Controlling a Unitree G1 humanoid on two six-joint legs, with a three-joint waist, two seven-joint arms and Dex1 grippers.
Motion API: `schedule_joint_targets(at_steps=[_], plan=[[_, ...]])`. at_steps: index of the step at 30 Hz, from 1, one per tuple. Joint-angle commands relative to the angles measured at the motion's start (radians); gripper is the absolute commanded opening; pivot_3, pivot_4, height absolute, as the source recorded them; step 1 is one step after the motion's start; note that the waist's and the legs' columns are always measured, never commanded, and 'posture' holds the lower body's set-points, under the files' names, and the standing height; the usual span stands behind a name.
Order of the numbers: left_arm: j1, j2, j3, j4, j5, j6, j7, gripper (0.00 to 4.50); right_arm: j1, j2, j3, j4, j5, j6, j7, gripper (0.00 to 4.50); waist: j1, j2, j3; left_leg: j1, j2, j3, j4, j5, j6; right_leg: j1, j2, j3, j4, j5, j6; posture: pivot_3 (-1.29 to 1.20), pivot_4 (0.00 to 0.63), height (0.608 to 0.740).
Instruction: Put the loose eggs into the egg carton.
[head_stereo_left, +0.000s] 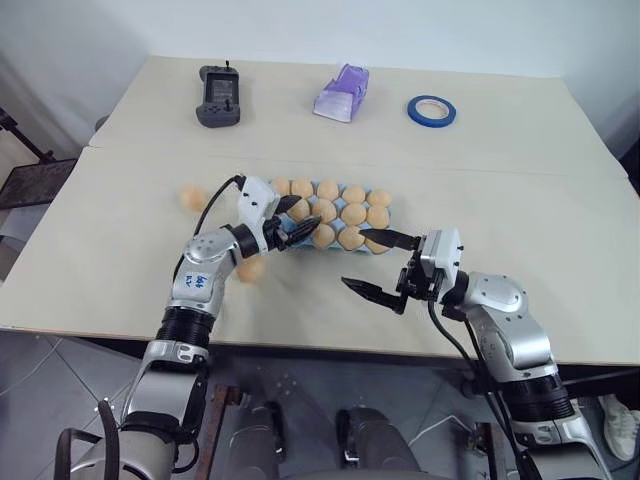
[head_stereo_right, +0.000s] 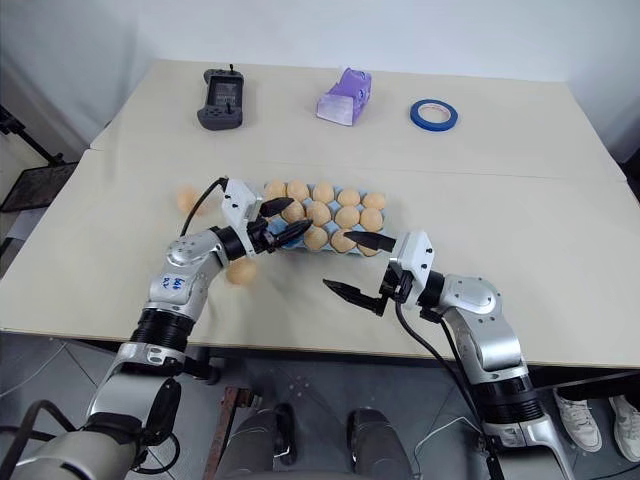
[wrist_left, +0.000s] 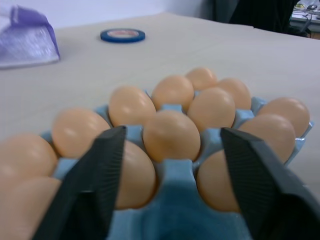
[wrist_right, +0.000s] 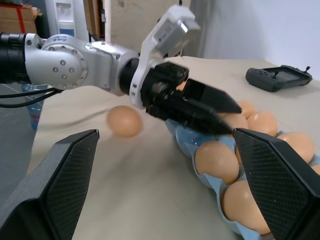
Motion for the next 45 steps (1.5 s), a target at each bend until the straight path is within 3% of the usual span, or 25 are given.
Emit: schedule_joint_targets(at_steps=[1, 9, 16, 19, 23, 30, 33, 37, 42, 45], plan=[[-0.017, 0.01, 0.022, -0.015, -0.007, -0.031, -0.011, 4.46, 0.019, -0.007, -0.024, -0.055, 0.009, -0.012, -0.013, 4.5, 0.001, 0.0, 0.0, 0.0, 0.0, 0.0, 0.0, 0.0, 0.0, 0.0, 0.0, 0.0, 0.0, 0.0, 0.0, 0.0, 0.15, 0.74], [0.085, 0.072, 0.094, -0.198, -0.113, 0.007, -0.112, 4.46, 0.026, -0.006, -0.021, -0.049, 0.012, -0.021, -0.01, 4.5, -0.006, 0.0, 0.0, 0.0, 0.0, 0.0, 0.0, -0.001, -0.002, 0.0, 0.0, 0.0, 0.0, 0.0, 0.0, 0.0, 0.15, 0.74], [0.274, 0.22, 0.196, -0.451, -0.247, 0.112, -0.205, 4.46, 0.02, -0.01, -0.014, -0.042, 0.018, -0.007, 0.003, 4.5, -0.016, 0.0, 0.0, 0.0, 0.001, 0.0, -0.001, -0.001, -0.002, 0.0, 0.0, 0.0, 0.0, 0.0, 0.0, 0.0, 0.15, 0.74], [0.402, 0.313, 0.178, -0.596, -0.336, 0.239, -0.311, 4.46, 0.014, -0.017, -0.012, -0.038, 0.022, 0.004, 0.013, 4.5, -0.016, 0.0, 0.0, 0.0, 0.0, 0.0, -0.001, -0.002, -0.003, 0.0, -0.001, 0.0, 0.0, 0.0, 0.0, 0.0, 0.15, 0.74], [0.494, 0.369, 0.092, -0.692, -0.332, 0.3, -0.379, 4.46, 0.004, -0.022, -0.012, -0.032, 0.023, 0.014, 0.025, 4.5, -0.012, 0.0, 0.0, 0.0, 0.0, -0.001, -0.002, -0.003, -0.004, 0.001, -0.003, -0.001, 0.0, 0.0, -0.001, 0.0, 0.15, 0.74], [0.465, 0.271, -0.088, -0.638, -0.252, 0.279, -0.385, 4.46, -0.004, -0.037, -0.022, -0.035, 0.023, 0.038, 0.038, 4.5, -0.015, 0.0, 0.0, 0.0, -0.001, 0.0, -0.004, -0.003, -0.004, 0.001, -0.006, -0.001, -0.004, 0.0, -0.003, 0.0, 0.15, 0.74], [0.441, 0.221, -0.184, -0.554, -0.157, 0.222, -0.383, 4.46, -0.001, -0.048, -0.031, -0.044, 0.02, 0.047, 0.026, 4.5, -0.013, 0.001, 0.0, 0.0, -0.001, 0.0, -0.007, -0.003, -0.004, 0.0, -0.006, -0.001, -0.005, -0.001, -0.004, 0.0, 0.15, 0.74], [0.403, 0.177, -0.219, -0.411, -0.065, 0.14, -0.323, 4.46, 0.012, -0.067, -0.047, -0.064, 0.023, 0.054, 0.016, 4.5, -0.013, 0.001, -0.001, 0.0, -0.001, -0.001, -0.008, -0.002, -0.002, 0.0, -0.004, -0.001, -0.005, -0.002, -0.005, 0.0, 0.15, 0.74], [0.365, 0.151, -0.163, -0.331, -0.079, 0.091, -0.27, 3.27, 0.026, -0.079, -0.071, -0.086, 0.032, 0.062, 0.001, 4.5, -0.017, 0.002, -0.001, 0.003, -0.001, -0.003, -0.001, -0.001, -0.001, 0.005, -0.004, -0.001, -0.004, 0.001, -0.004, 0.0, 0.15, 0.74], [0.374, 0.182, -0.126, -0.334, -0.085, 0.094, -0.264, 2.34, 0.038, -0.09, -0.077, -0.097, 0.037, 0.069, 0.004, 4.5, -0.022, 0.002, -0.001, 0.003, -0.001, -0.003, -0.001, -0.001, -0.001, 0.006, -0.004, 0.0, -0.007, 0.002, -0.013, 0.0, 0.15, 0.74]])
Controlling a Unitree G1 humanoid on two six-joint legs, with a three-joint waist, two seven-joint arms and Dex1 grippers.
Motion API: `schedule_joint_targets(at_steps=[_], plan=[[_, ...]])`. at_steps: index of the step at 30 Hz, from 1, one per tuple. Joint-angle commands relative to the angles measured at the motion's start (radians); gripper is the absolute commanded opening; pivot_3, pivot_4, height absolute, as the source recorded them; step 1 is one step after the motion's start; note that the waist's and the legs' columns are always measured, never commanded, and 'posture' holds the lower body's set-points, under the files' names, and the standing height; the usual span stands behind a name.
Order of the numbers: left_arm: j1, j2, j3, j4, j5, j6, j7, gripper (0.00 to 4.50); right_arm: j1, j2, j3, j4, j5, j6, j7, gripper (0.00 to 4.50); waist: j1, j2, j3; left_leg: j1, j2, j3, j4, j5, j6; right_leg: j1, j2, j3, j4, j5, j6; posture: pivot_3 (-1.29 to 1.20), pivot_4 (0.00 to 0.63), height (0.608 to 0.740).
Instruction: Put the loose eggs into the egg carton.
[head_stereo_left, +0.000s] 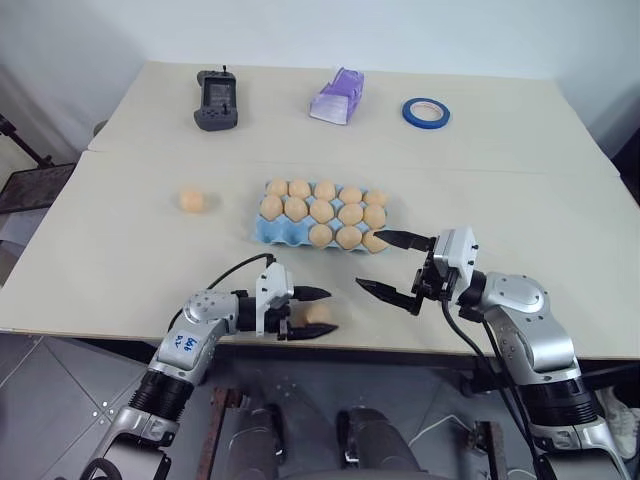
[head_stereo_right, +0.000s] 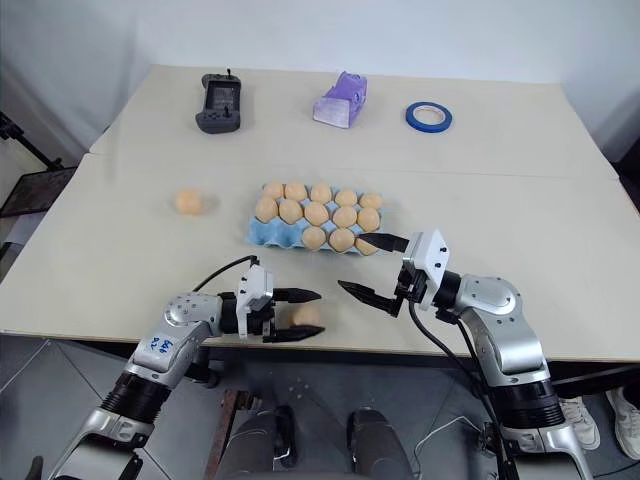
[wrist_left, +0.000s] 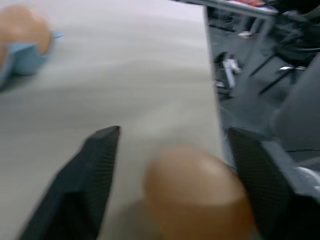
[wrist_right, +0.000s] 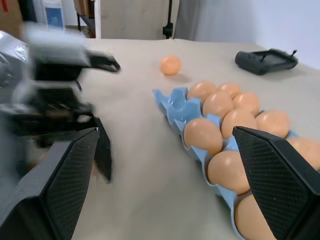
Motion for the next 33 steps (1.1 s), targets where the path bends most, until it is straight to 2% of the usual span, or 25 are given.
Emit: schedule_joint_targets(at_steps=[1, 3, 7, 9, 11, 15, 21, 26, 30, 33], plan=[[0.021, 0.04, 0.056, 0.002, 0.005, 0.009, 0.012, 2.01, 0.008, -0.017, -0.035, -0.048, 0.028, 0.008, -0.003, 4.5, -0.003, 0.0, 0.0, 0.0, 0.0, 0.0, 0.0, 0.0, 0.0, 0.0, 0.0, 0.0, 0.0, -0.002, -0.004, 0.0, 0.15, 0.74], [0.035, 0.056, 0.072, -0.019, -0.003, 0.013, 0.004, 1.7, 0.01, -0.02, -0.038, -0.047, 0.032, 0.008, 0.001, 4.5, -0.004, 0.0, 0.0, 0.0, 0.0, 0.001, 0.0, 0.001, 0.001, 0.0, -0.001, 0.0, 0.0, -0.002, -0.004, 0.0, 0.15, 0.74], [0.041, 0.051, 0.115, -0.053, -0.027, 0.016, 0.028, 1.66, 0.008, -0.017, -0.037, -0.03, 0.032, -0.003, 0.012, 4.5, 0.001, 0.0, 0.0, 0.0, 0.0, 0.001, -0.002, 0.001, 0.001, -0.001, -0.001, 0.0, 0.0, -0.002, -0.004, 0.0, 0.15, 0.74], [0.039, 0.038, 0.148, -0.076, -0.045, 0.007, 0.048, 1.64, 0.006, -0.012, -0.032, -0.022, 0.029, -0.009, 0.015, 4.5, 0.004, 0.0, 0.0, -0.001, 0.0, 0.001, -0.005, 0.001, 0.001, -0.003, 0.0, -0.001, 0.0, 0.004, 0.008, 0.0, 0.15, 0.74], [0.022, 0.017, 0.193, -0.085, -0.061, -0.011, 0.088, 1.64, 0.005, -0.008, -0.03, -0.018, 0.027, -0.012, 0.016, 4.5, 0.007, 0.0, 0.0, -0.004, 0.0, 0.001, -0.006, 0.001, 0.001, -0.006, 0.0, -0.001, 0.0, 0.003, 0.008, 0.0, 0.15, 0.74], [-0.098, -0.038, 0.244, -0.045, -0.061, 0.007, 0.191, 1.64, -0.004, 0.001, -0.02, -0.006, 0.018, -0.017, 0.013, 4.5, 0.012, 0.0, 0.0, -0.005, 0.0, 0.0, -0.006, 0.001, 0.0, -0.007, 0.002, -0.001, 0.0, 0.002, 0.009, 0.0, 0.15, 0.74], [-0.248, -0.075, 0.211, 0.124, 0.014, -0.021, 0.232, 1.64, -0.025, 0.015, -0.011, 0.001, 0.007, -0.022, 0.0, 4.5, 0.012, 0.0, 0.0, -0.005, -0.001, 0.002, -0.002, 0.001, 0.002, -0.005, 0.001, 0.0, 0.0, 0.003, 0.013, 0.0, 0.15, 0.74], [-0.272, -0.078, 0.202, 0.189, 0.031, -0.028, 0.21, 3.2, -0.024, 0.015, -0.011, -0.018, 0.007, -0.014, -0.019, 4.5, 0.008, -0.001, 0.0, -0.005, 0.0, 0.002, -0.002, 0.001, 0.001, -0.006, 0.003, 0.0, 0.001, 0.003, 0.013, 0.0, 0.15, 0.74], [-0.238, -0.05, 0.209, 0.155, 0.032, -0.048, 0.187, 4.46, -0.02, 0.013, -0.012, -0.031, 0.01, -0.006, -0.033, 4.5, 0.008, -0.001, 0.0, -0.005, 0.001, 0.002, -0.003, 0.001, 0.001, -0.007, 0.003, 0.0, 0.001, 0.003, 0.012, 0.0, 0.15, 0.74], [-0.207, -0.034, 0.234, 0.115, 0.017, -0.073, 0.181, 4.46, -0.017, 0.011, -0.009, -0.035, 0.013, -0.003, -0.034, 4.5, 0.008, -0.001, 0.0, -0.005, 0.001, 0.002, -0.003, 0.001, 0.0, -0.007, 0.003, 0.0, 0.001, 0.003, 0.012, 0.0, 0.15, 0.74]])
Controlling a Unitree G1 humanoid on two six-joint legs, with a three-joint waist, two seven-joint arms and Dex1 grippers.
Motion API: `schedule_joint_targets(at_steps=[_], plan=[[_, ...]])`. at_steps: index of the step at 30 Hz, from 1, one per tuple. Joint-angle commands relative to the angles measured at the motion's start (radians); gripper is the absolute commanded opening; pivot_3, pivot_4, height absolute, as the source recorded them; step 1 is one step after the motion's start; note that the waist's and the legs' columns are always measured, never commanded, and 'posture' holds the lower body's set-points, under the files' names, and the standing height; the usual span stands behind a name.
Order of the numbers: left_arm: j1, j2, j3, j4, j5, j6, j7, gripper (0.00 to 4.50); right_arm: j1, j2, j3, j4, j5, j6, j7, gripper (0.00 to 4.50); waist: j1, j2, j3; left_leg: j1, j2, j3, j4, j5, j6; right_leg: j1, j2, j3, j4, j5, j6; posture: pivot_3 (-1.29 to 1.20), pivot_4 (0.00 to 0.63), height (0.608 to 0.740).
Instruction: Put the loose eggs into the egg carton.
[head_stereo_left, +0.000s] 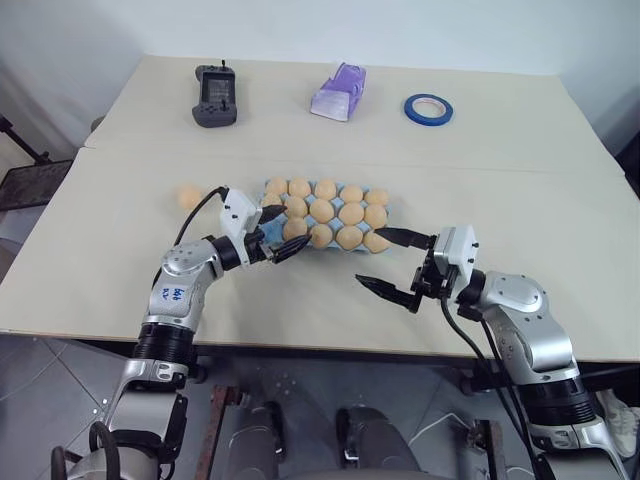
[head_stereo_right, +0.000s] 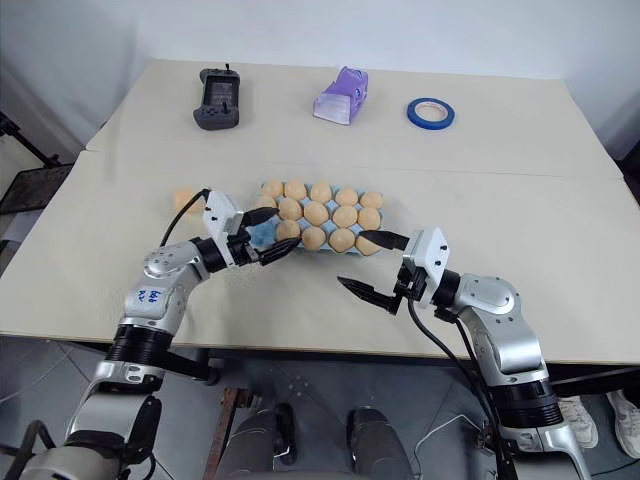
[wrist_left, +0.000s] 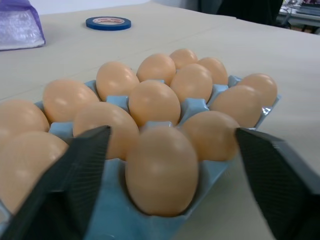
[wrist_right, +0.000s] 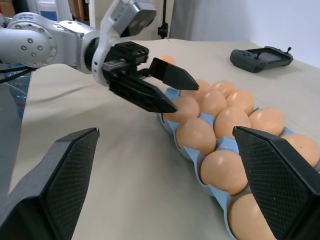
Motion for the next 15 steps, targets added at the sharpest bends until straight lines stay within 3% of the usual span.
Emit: schedule_joint_targets(at_steps=[1, 8, 15], plan=[[0.036, 0.027, 0.055, -0.09, -0.034, -0.037, -0.009, 4.46, -0.002, 0.001, -0.012, -0.047, 0.016, 0.0, -0.002, 4.5, 0.001, 0.0, 0.0, 0.0, 0.0, 0.0, 0.0, 0.0, 0.0, 0.0, 0.0, 0.0, 0.0, 0.0, 0.0, 0.0, 0.15, 0.74], [0.272, 0.134, 0.258, -0.297, -0.144, -0.006, 0.009, 4.46, -0.002, 0.027, 0.008, 0.004, 0.025, -0.058, 0.064, 4.5, -0.007, 0.0, 0.0, 0.001, 0.001, 0.0, -0.001, 0.0, 0.0, 0.0, 0.0, 0.0, 0.0, 0.0, -0.001, 0.0, 0.15, 0.74], [0.53, 0.123, 0.482, -0.282, -0.088, -0.076, 0.24, 4.46, -0.017, 0.098, 0.039, 0.109, -0.013, -0.156, 0.088, 4.5, -0.004, 0.0, 0.0, 0.001, 0.0, 0.0, -0.002, 0.0, -0.001, 0.0, -0.002, 0.0, 0.0, -0.001, -0.001, 0.0, 0.15, 0.74]])
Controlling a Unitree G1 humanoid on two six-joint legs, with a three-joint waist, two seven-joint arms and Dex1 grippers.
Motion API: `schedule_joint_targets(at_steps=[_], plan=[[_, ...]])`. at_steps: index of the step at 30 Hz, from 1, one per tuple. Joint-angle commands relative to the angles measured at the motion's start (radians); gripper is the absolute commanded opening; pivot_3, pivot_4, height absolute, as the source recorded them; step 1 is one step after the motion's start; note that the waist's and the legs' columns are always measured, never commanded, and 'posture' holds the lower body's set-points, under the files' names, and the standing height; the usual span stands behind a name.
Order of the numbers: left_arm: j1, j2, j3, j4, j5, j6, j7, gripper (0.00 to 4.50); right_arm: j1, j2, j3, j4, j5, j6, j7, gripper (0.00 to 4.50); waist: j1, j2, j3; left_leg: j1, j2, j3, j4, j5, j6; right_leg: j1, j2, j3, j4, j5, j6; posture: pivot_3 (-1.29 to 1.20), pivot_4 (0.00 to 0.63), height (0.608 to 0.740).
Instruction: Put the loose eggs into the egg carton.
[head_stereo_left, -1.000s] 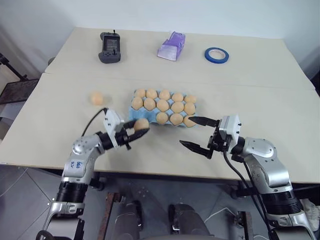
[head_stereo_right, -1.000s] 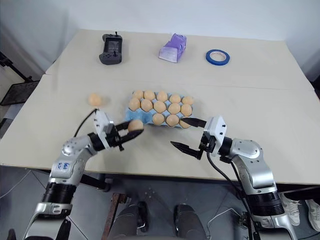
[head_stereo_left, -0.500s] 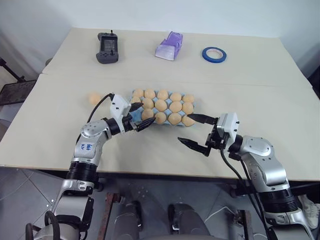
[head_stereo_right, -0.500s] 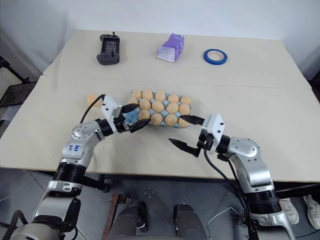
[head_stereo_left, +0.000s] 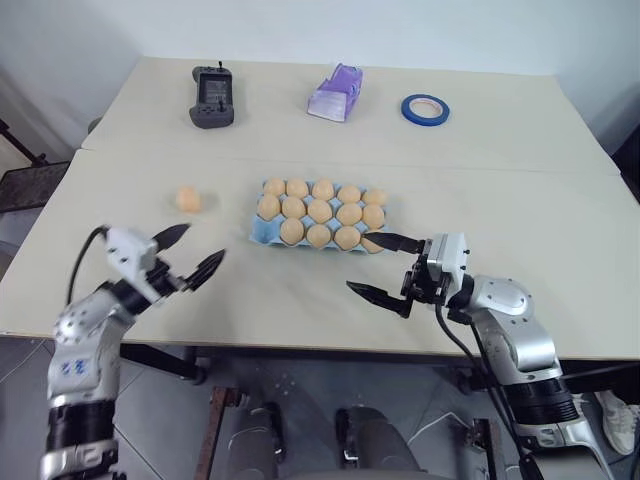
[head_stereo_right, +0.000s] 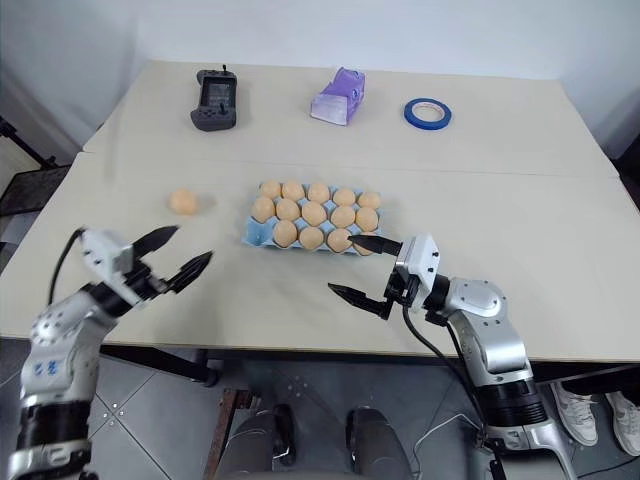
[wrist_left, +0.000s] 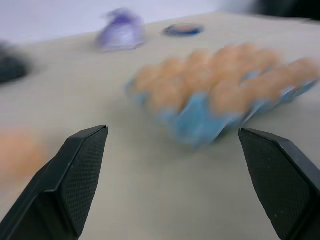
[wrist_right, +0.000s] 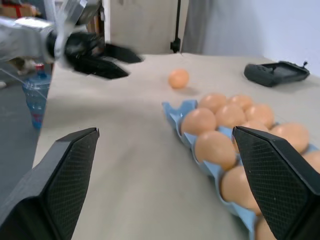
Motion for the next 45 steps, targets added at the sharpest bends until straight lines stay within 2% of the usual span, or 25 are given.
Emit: schedule_joint_targets(at_steps=[1, 6, 10, 13, 15, 23, 26, 30, 33, 39, 42, 45], plan=[[0.045, -0.013, 0.084, -0.003, 0.028, -0.019, 0.131, 4.46, -0.02, 0.022, 0.004, 0.022, -0.002, -0.046, 0.014, 4.5, 0.004, 0.0, 0.0, 0.0, 0.0, 0.0, 0.0, 0.0, 0.0, 0.0, -0.001, -0.001, 0.0, 0.0, 0.0, 0.0, 0.15, 0.74], [0.016, -0.049, 0.047, -0.035, -0.002, -0.006, 0.145, 4.46, -0.068, 0.047, 0.009, 0.058, -0.007, -0.044, 0.012, 4.5, 0.007, 0.0, 0.0, 0.0, 0.0, 0.001, -0.001, 0.0, 0.0, 0.0, -0.005, -0.003, -0.002, -0.002, -0.004, 0.0, 0.15, 0.74], [-0.112, -0.048, 0.002, 0.057, 0.053, -0.015, 0.206, 4.46, -0.086, 0.056, 0.011, 0.075, -0.014, -0.049, 0.019, 4.5, 0.009, 0.0, 0.0, -0.001, -0.001, 0.003, -0.005, 0.0, -0.001, 0.0, -0.006, -0.004, -0.004, 0.0, -0.002, 0.0, 0.15, 0.74], [-0.272, -0.052, -0.025, 0.2, 0.101, -0.049, 0.269, 4.46, -0.095, 0.058, 0.01, 0.079, -0.018, -0.05, 0.017, 4.5, 0.008, -0.001, 0.0, -0.001, -0.001, 0.003, -0.006, 0.001, -0.001, 0.0, -0.004, -0.005, -0.003, -0.001, -0.002, 0.0, 0.15, 0.74], [-0.43, -0.049, -0.056, 0.362, 0.14, -0.061, 0.308, 4.46, -0.089, 0.054, 0.006, 0.068, -0.019, -0.046, 0.011, 4.5, 0.009, -0.001, 0.0, -0.002, 0.0, 0.003, -0.006, 0.001, -0.001, -0.001, -0.003, -0.004, -0.003, -0.001, -0.002, 0.0, 0.15, 0.74], [-0.832, -0.015, -0.164, 0.975, 0.286, -0.17, 0.379, 4.46, -0.07, 0.045, -0.006, 0.033, -0.029, -0.036, -0.023, 4.5, 0.006, -0.002, 0.0, -0.002, 0.0, 0.006, 0.0, 0.003, 0.004, -0.002, 0.0, -0.003, 0.001, -0.002, 0.003, 0.0, 0.15, 0.74], [-0.897, -0.014, -0.179, 1.094, 0.311, -0.173, 0.422, 4.46, -0.054, 0.038, -0.013, 0.011, -0.029, -0.032, -0.044, 4.5, 0.006, -0.002, 0.001, -0.002, 0.0, 0.006, 0.001, 0.003, 0.003, -0.002, 0.0, -0.002, 0.002, -0.003, 0.003, 0.0, 0.15, 0.74], [-0.914, -0.032, -0.177, 1.144, 0.296, -0.173, 0.364, 4.46, -0.038, 0.035, -0.017, -0.01, -0.027, -0.026, -0.066, 4.5, 0.008, -0.003, 0.001, -0.003, 0.0, 0.007, 0.002, 0.003, -0.001, -0.002, 0.0, -0.002, 0.002, -0.003, 0.004, 0.0, 0.15, 0.74], [-0.91, -0.034, -0.19, 1.155, 0.308, -0.18, 0.335, 3.88, -0.024, 0.032, -0.019, -0.019, -0.026, -0.029, -0.073, 4.5, 0.009, -0.003, 0.001, -0.003, 0.0, 0.007, 0.003, 0.003, -0.002, -0.002, 0.0, -0.002, 0.003, -0.003, 0.004, 0.0, 0.15, 0.74], [-0.9, -0.019, -0.172, 1.156, 0.291, -0.205, 0.331, 2.01, -0.013, 0.03, -0.021, -0.012, -0.023, -0.042, -0.073, 4.5, 0.008, -0.004, 0.001, -0.003, 0.0, 0.007, 0.005, 0.001, -0.003, -0.002, 0.0, -0.002, 0.006, -0.003, 0.004, 0.0, 0.15, 0.74], [-0.871, -0.015, -0.163, 1.09, 0.267, -0.294, 0.244, 2.01, -0.012, 0.03, -0.022, 0.01, -0.027, -0.057, -0.067, 4.5, 0.008, -0.004, 0.001, -0.003, 0.0, 0.007, 0.005, 0.001, -0.003, -0.002, 0.0, -0.002, 0.006, -0.003, 0.004, 0.0, 0.15, 0.74], [-0.813, -0.026, -0.186, 0.941, 0.219, -0.37, 0.023, 2.01, -0.016, 0.027, -0.023, 0.028, -0.028, -0.068, -0.062, 4.5, 0.008, -0.004, 0.001, -0.003, 0.0, 0.007, 0.005, 0.001, -0.004, -0.002, 0.0, -0.002, 0.005, -0.003, 0.004, 0.0, 0.15, 0.74]])
